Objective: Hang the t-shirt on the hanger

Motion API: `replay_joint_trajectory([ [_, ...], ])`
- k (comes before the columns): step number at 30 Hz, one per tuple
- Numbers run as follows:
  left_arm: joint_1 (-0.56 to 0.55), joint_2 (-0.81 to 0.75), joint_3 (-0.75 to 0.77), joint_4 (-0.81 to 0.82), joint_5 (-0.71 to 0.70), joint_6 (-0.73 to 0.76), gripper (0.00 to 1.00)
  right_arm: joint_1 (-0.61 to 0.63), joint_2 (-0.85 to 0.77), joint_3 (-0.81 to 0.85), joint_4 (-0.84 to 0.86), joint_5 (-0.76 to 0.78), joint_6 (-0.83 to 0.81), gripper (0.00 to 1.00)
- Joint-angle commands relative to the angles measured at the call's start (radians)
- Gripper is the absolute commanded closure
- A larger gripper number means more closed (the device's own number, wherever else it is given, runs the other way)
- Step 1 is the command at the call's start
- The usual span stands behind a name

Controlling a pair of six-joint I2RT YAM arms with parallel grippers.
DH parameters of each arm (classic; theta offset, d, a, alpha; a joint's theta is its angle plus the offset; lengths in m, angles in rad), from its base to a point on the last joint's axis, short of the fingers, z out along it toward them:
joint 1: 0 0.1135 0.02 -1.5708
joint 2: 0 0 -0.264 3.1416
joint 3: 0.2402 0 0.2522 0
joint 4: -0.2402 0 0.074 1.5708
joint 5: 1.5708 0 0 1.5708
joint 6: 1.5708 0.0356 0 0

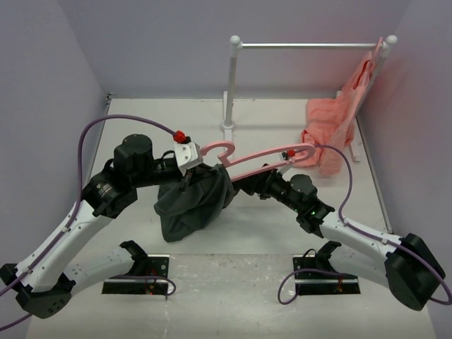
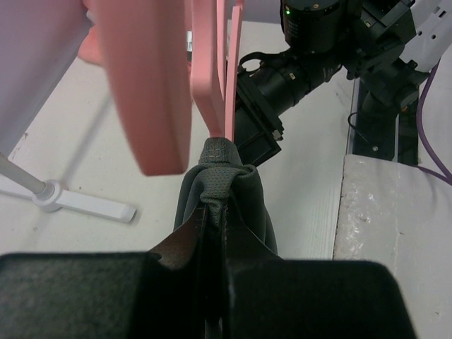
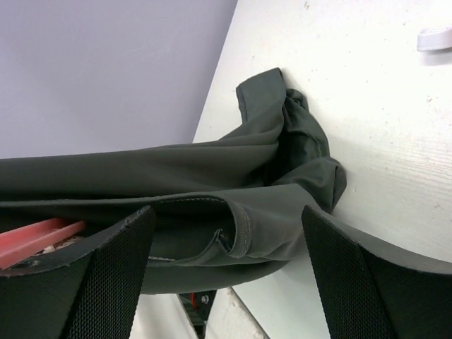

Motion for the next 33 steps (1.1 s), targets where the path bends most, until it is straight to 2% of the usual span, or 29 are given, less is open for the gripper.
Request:
replay_joint_trajectory([
  [1, 0.002, 0.01, -0.005, 0.081, 0.014, -0.012, 1.0, 0.009, 0.06, 0.042, 0.008, -0.033, -0.041, 0.15],
  [6, 0.002, 0.012, 0.012, 0.079, 0.017, -0.015, 1.0, 0.017, 0.155, 0.045, 0.029, -0.032, -0.041, 0.19],
  [10, 0.002, -0.005, 0.027, 0.081, -0.081, -0.039, 1.0, 0.018, 0.219, 0.044, 0.015, -0.03, -0.038, 0.34],
  [13, 0.002, -0.02, 0.037, 0.082, -0.168, -0.06, 1.0, 0.007, 0.231, 0.046, -0.041, 0.002, -0.043, 0.52],
  [15, 0.002, -0.03, 0.043, 0.071, -0.194, -0.062, 1.0, -0.032, 0.221, 0.058, -0.101, 0.03, -0.05, 0.7],
  [17, 0.002, -0.039, 0.043, 0.04, -0.167, -0.047, 1.0, -0.125, 0.179, 0.107, -0.245, 0.031, -0.079, 0.93],
  [18, 0.002, -0.043, 0.04, 0.03, -0.156, -0.037, 1.0, -0.176, 0.164, 0.131, -0.299, 0.026, -0.094, 0.98],
  [20, 0.002, -0.055, 0.03, 0.004, -0.125, -0.009, 1.0, -0.356, 0.133, 0.197, -0.424, 0.015, -0.143, 1.0],
  [23, 0.002, -0.085, 0.0, -0.023, -0.078, 0.046, 1.0, -0.533, 0.099, 0.311, -0.559, -0.045, -0.228, 1.0],
  [26, 0.002, -0.062, -0.027, -0.063, -0.153, 0.068, 1.0, -0.651, 0.07, 0.46, -0.709, -0.08, -0.287, 1.0],
  [29, 0.002, 0.01, -0.02, -0.132, -0.218, 0.098, 1.0, -0.666, 0.046, 0.574, -0.804, -0.059, -0.342, 1.0],
  [33, 0.002, 0.068, -0.019, -0.07, -0.244, 0.063, 1.0, -0.607, 0.057, 0.68, -0.887, -0.108, -0.388, 1.0],
])
